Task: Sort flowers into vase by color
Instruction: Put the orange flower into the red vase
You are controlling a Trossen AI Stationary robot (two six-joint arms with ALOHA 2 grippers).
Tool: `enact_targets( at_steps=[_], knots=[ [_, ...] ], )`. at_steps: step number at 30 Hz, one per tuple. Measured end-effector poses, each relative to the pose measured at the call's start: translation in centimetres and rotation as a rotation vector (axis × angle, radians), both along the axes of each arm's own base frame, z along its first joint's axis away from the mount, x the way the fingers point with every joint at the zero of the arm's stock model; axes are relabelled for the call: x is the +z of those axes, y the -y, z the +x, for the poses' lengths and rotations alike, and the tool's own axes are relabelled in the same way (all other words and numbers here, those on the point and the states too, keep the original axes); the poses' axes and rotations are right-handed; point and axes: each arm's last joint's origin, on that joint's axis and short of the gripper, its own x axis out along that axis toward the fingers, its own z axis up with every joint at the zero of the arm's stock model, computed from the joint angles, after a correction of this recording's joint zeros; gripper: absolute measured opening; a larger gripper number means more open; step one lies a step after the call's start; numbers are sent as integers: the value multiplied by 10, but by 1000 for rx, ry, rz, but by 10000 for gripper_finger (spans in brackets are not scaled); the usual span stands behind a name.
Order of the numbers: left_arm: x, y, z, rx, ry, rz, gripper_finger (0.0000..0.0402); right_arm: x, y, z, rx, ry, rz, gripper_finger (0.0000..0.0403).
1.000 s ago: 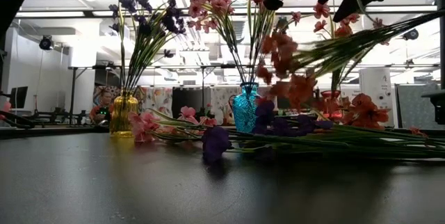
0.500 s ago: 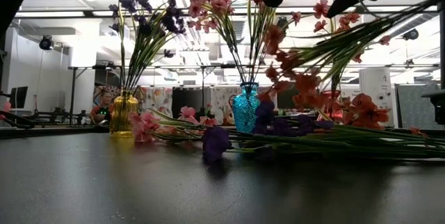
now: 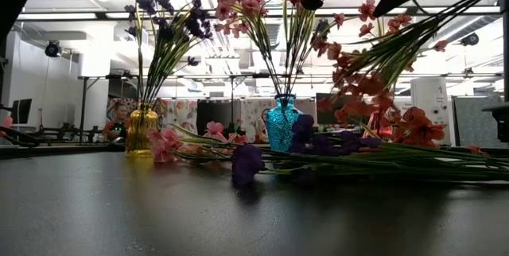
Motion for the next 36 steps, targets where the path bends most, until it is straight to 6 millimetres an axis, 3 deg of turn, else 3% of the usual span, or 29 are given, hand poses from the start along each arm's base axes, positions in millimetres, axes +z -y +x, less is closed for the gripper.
enact_targets(
  at_steps=[20,36],
  knots=[
    [-1,0,0,0,-10,5,0,-15,14,7,-96,-131,13,352],
    [-1,-2,0,6,-23,51,0,13,16,6,-120,14,-10,352]
  ],
)
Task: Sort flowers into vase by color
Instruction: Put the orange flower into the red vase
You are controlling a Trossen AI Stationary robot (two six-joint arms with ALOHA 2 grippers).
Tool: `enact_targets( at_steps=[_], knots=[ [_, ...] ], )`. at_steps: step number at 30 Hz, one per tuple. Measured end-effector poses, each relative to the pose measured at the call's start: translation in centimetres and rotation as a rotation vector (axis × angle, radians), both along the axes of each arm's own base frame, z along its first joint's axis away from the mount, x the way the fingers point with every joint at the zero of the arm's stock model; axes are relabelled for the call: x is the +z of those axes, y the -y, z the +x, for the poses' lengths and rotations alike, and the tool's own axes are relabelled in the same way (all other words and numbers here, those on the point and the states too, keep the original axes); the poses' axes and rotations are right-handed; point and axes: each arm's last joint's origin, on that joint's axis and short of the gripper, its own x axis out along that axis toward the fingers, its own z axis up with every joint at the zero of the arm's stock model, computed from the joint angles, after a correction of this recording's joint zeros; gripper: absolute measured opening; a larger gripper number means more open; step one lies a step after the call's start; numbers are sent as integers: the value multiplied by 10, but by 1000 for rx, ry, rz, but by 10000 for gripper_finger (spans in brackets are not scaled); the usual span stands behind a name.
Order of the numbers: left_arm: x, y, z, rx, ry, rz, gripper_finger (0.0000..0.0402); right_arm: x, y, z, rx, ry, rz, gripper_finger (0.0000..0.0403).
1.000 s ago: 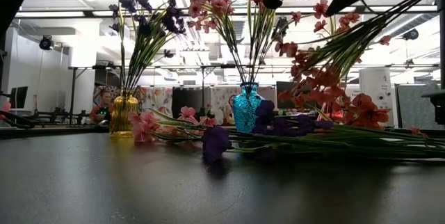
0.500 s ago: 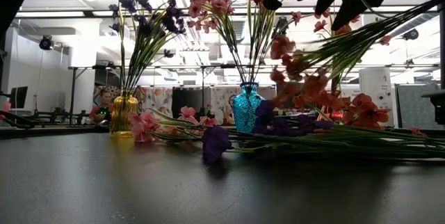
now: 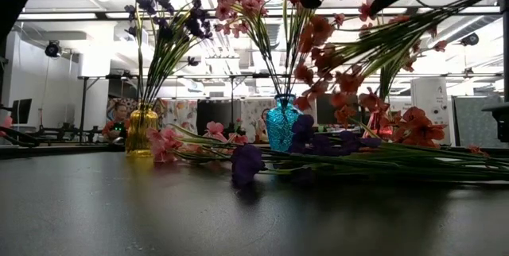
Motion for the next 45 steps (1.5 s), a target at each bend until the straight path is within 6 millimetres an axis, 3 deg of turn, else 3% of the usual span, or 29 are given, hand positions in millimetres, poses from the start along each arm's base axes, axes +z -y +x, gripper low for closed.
enact_targets(
  at_steps=[15,23,31,36,45],
  knots=[
    [3,9,-3,-36,-26,81,0,9,1,8,-112,163,-31,352],
    [2,8,-3,-32,-31,81,0,16,0,15,-82,245,-46,352],
    [8,15,-9,99,-47,97,1,16,0,14,-36,211,-76,352],
    [15,22,-14,85,-49,97,25,13,1,11,-33,166,-87,352],
    [22,25,-18,136,-27,44,104,12,1,10,-20,144,-100,352]
  ],
)
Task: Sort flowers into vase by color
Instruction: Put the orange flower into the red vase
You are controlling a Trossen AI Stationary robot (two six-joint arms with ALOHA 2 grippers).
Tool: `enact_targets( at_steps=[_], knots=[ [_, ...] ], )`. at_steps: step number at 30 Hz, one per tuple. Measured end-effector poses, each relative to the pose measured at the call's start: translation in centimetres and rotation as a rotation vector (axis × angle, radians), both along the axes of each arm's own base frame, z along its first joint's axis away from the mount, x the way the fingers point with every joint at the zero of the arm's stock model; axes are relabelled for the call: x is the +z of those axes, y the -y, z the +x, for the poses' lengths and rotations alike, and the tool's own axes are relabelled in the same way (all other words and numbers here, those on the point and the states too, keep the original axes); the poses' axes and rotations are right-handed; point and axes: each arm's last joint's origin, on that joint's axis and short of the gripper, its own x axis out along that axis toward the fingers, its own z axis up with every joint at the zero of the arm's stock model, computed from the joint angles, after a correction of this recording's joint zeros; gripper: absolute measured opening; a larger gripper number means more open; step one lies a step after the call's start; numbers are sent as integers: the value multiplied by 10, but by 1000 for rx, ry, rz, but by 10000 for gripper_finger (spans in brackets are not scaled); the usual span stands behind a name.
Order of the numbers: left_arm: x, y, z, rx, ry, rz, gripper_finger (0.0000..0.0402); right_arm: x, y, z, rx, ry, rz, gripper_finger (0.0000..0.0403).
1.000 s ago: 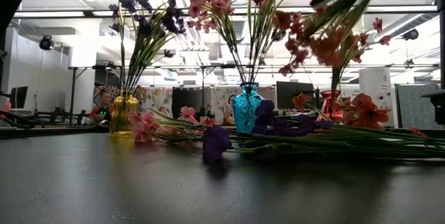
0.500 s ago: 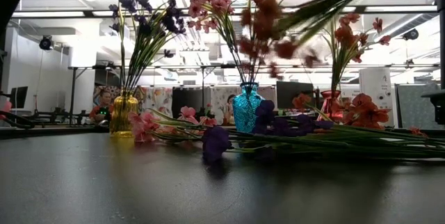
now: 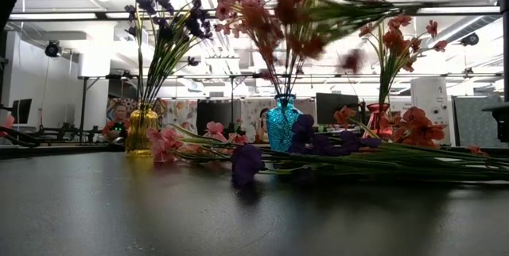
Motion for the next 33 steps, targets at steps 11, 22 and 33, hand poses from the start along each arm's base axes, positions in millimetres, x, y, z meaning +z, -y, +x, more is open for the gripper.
enact_targets(
  at_steps=[11,22,33],
  knots=[
    [5,20,-11,80,-33,72,180,0,0,0,21,-14,-24,352],
    [16,9,-7,138,29,46,174,1,0,1,31,-14,-34,352],
    [23,0,-3,123,47,57,30,1,0,1,31,-14,-35,352]
  ],
)
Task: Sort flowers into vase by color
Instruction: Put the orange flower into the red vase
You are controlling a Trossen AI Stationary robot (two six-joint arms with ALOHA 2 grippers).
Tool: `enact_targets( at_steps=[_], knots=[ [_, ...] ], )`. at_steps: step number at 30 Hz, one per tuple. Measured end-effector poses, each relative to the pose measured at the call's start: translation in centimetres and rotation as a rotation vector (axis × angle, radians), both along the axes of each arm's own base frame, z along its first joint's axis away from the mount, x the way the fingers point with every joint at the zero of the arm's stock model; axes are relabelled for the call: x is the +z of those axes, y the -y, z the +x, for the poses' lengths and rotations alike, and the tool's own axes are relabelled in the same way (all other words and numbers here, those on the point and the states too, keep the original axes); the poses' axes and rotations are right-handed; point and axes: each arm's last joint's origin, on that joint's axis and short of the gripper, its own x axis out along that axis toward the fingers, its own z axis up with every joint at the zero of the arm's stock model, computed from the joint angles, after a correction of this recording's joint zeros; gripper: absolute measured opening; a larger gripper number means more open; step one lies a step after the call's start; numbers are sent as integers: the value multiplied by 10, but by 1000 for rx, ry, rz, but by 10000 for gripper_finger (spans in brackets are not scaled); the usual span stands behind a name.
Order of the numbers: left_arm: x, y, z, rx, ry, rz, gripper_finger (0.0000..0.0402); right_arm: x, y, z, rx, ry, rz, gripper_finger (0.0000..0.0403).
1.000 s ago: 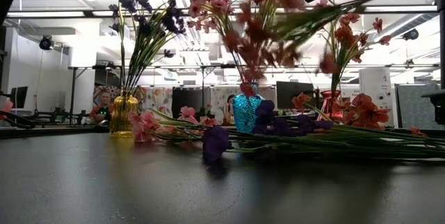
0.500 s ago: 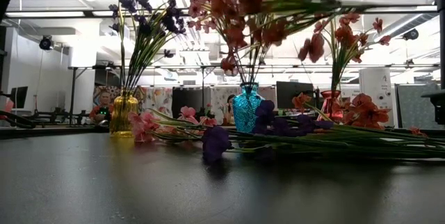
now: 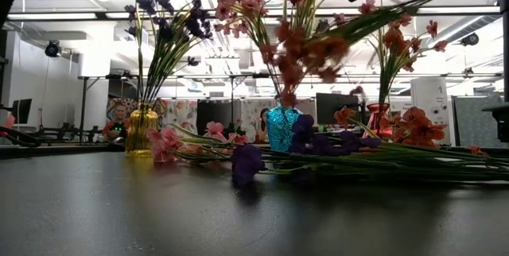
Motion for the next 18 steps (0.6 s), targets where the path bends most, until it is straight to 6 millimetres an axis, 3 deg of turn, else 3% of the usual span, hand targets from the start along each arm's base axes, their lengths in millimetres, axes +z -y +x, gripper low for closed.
enact_targets(
  at_steps=[2,18],
  knots=[
    [0,-1,0,3,-3,6,8,0,0,0,0,0,-1,352],
    [16,-3,-7,88,-32,106,0,0,0,0,16,-13,-18,352]
  ],
)
